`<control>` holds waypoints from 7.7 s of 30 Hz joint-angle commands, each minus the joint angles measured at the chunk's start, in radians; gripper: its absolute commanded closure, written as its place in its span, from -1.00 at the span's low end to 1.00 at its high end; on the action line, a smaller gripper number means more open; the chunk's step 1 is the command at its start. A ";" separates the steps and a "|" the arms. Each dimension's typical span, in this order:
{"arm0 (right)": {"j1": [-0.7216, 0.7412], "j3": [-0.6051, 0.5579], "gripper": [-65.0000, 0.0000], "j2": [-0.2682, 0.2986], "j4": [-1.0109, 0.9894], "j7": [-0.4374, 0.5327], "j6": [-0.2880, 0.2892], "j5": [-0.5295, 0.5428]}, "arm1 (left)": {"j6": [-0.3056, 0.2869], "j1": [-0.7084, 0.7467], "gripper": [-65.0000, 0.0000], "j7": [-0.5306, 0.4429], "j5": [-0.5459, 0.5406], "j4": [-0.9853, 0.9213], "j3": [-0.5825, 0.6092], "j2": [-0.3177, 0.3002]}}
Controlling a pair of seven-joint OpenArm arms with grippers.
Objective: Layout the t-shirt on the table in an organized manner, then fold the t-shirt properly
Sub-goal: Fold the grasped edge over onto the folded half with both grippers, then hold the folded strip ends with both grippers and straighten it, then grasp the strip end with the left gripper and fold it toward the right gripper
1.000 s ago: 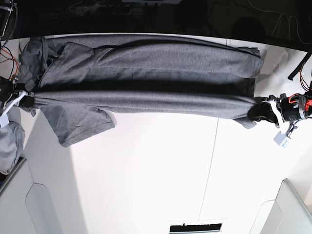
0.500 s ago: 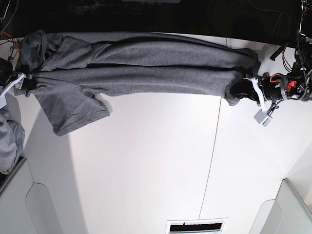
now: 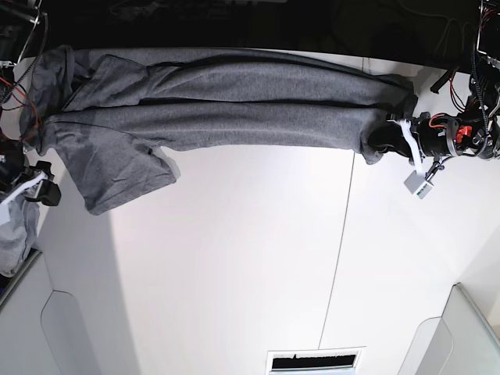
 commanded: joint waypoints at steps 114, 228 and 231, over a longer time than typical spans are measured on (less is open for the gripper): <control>-0.441 0.032 1.00 -0.089 0.274 -0.055 0.038 0.034 | -0.006 0.021 -0.11 0.027 -0.185 0.013 -0.082 -0.056; -0.391 0.071 1.00 -0.028 0.375 -0.205 0.045 0.266 | -0.006 0.177 -0.14 -0.108 0.192 0.367 0.211 0.594; -0.391 0.087 0.61 -0.021 0.380 -0.227 0.045 0.266 | -0.006 0.177 -0.14 -0.101 0.166 0.367 0.192 0.595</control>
